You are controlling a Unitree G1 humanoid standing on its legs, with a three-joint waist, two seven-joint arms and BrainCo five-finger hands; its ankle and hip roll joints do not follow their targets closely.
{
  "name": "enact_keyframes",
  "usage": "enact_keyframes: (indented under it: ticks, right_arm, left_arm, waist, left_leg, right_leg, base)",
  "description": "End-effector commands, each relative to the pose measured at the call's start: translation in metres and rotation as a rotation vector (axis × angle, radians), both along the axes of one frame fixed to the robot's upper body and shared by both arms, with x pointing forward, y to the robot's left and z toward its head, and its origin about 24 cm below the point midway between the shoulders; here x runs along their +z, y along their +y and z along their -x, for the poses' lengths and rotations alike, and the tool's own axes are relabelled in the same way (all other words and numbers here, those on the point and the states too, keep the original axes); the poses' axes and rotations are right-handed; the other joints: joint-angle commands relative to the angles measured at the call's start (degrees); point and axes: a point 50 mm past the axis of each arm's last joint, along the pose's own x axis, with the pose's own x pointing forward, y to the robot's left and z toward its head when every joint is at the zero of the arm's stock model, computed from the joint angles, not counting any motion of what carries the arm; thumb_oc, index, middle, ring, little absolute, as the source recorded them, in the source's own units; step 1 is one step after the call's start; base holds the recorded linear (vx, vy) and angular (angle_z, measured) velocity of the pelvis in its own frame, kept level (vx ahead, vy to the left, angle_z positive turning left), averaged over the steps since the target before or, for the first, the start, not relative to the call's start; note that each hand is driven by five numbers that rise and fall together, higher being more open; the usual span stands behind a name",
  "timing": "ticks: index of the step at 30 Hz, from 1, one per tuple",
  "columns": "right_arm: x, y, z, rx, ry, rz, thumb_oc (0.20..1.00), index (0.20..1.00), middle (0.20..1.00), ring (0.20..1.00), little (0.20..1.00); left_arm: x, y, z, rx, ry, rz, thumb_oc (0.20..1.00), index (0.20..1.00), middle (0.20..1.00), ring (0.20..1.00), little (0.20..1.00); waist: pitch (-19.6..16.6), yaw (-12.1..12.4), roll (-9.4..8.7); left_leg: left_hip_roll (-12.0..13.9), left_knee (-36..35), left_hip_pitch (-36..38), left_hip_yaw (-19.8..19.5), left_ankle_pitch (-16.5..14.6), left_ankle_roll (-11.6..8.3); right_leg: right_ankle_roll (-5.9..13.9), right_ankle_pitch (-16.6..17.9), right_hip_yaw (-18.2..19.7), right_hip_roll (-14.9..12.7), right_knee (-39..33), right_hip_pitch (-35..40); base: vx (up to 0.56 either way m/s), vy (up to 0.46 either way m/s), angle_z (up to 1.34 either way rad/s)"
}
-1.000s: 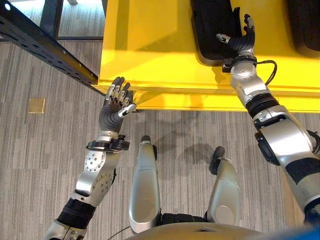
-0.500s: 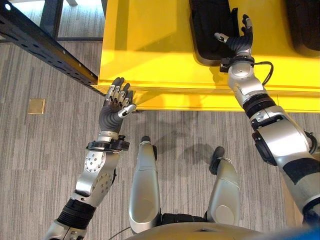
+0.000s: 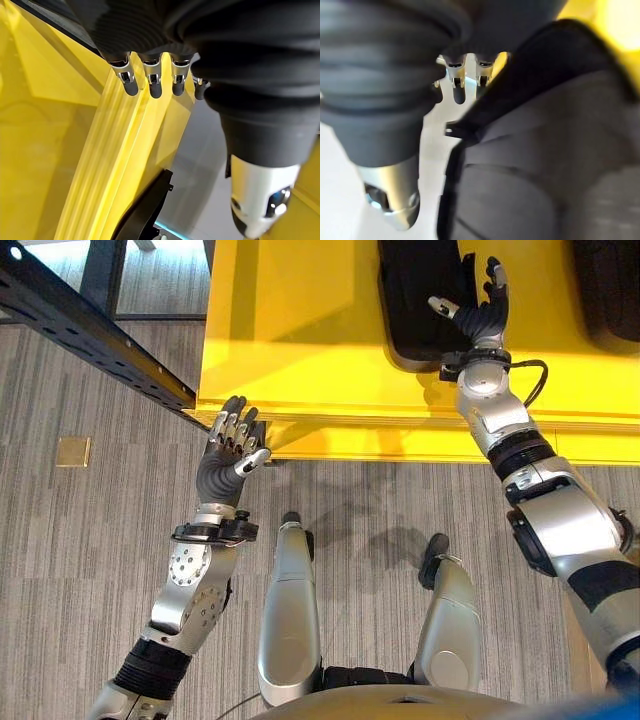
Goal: Move parts from the plastic box to the shelf.
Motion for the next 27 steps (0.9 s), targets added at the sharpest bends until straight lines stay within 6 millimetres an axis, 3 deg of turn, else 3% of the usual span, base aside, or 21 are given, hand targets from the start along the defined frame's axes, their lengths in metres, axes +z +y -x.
enact_keyframes:
  ticks: [1, 5, 17, 22, 23, 24, 26, 27]
  right_arm:
    - [0.023, -0.023, 0.015, -0.059, -0.178, -0.013, 1.000, 1.000, 1.000, 1.000, 1.000]
    - [0.020, -0.030, 0.032, -0.062, -0.261, 0.004, 1.000, 1.000, 1.000, 1.000, 1.000]
    - [-0.016, -0.042, 0.076, -0.062, -0.346, 0.017, 1.000, 1.000, 1.000, 1.000, 1.000]
    - [-0.032, -0.042, 0.098, -0.133, -0.343, 0.345, 1.000, 1.000, 1.000, 1.000, 1.000]
    - [-0.038, -0.043, 0.104, -0.172, -0.343, 0.479, 1.000, 1.000, 1.000, 1.000, 1.000]
    - [-0.038, -0.043, 0.104, -0.172, -0.342, 0.479, 1.000, 1.000, 1.000, 1.000, 1.000]
    - [-0.057, -0.040, 0.110, -0.242, -0.313, 0.842, 1.000, 1.000, 1.000, 1.000, 1.000]
    - [-0.061, -0.039, 0.110, -0.232, -0.296, 0.888, 1.000, 1.000, 1.000, 1.000, 1.000]
  left_arm:
    - [0.027, 0.000, 0.012, -0.003, -0.155, -0.012, 1.000, 1.000, 1.000, 1.000, 1.000]
    - [0.026, 0.002, 0.012, 0.018, -0.157, -0.006, 1.000, 1.000, 1.000, 1.000, 1.000]
    - [0.023, 0.002, 0.014, 0.042, -0.147, -0.007, 1.000, 1.000, 1.000, 1.000, 1.000]
    - [0.025, 0.005, 0.018, 0.064, -0.169, -0.016, 1.000, 1.000, 1.000, 1.000, 1.000]
    - [0.025, 0.006, 0.021, 0.070, -0.175, -0.025, 1.000, 1.000, 1.000, 1.000, 1.000]
    - [0.025, 0.006, 0.021, 0.070, -0.175, -0.025, 1.000, 1.000, 1.000, 1.000, 1.000]
    - [0.027, 0.008, 0.026, 0.079, -0.202, -0.044, 1.000, 1.000, 1.000, 1.000, 1.000]
    - [0.027, 0.008, 0.026, 0.081, -0.204, -0.047, 1.000, 1.000, 1.000, 1.000, 1.000]
  waist:
    - [-0.79, 0.80, -0.11]
    - [-0.78, -0.02, -0.36]
    - [-0.74, -2.12, -0.76]
    - [-1.01, -2.94, -1.05]
    - [-1.18, -3.16, -1.06]
    - [-1.20, -3.16, -1.06]
    - [-1.69, -3.29, -1.29]
    - [-1.81, -3.30, -1.39]
  left_leg:
    - [1.14, -4.91, -0.77, -1.93, 4.59, -0.22]
    - [1.33, -4.95, -0.70, -1.83, 4.46, -0.23]
    - [1.61, -4.05, -1.29, -1.64, 4.10, -0.02]
    - [1.85, -3.84, -1.60, -1.65, 3.92, -0.02]
    - [1.93, -3.75, -1.67, -1.65, 3.81, -0.03]
    - [1.93, -3.74, -1.68, -1.66, 3.81, -0.03]
    - [2.04, -3.54, -2.00, -1.78, 3.66, -0.21]
    - [2.03, -3.41, -2.11, -1.82, 3.60, -0.25]
  right_leg:
    - [-3.43, -5.51, 1.38, 1.35, 8.17, 0.99]
    - [-3.38, -5.63, 1.47, 1.38, 8.17, 0.95]
    - [-3.37, -6.00, 2.01, 1.27, 8.94, 0.08]
    - [-3.12, -6.16, 2.24, 1.25, 9.10, -0.29]
    - [-3.05, -6.25, 2.18, 1.21, 9.14, -0.30]
    - [-3.05, -6.25, 2.17, 1.22, 9.14, -0.31]
    - [-2.79, -6.47, 2.34, 1.26, 9.24, -0.67]
    - [-2.77, -6.51, 2.32, 1.25, 9.30, -0.80]
  base:
    - [0.00, 0.000, 0.00]
    - [0.00, 0.000, -0.01]
    - [0.00, 0.000, -0.01]
    - [0.00, 0.000, -0.02]
    - [0.00, 0.000, 0.00]
    - [0.00, 0.000, 0.00]
    - [0.02, -0.006, -0.01]
    - [0.00, 0.000, 0.00]
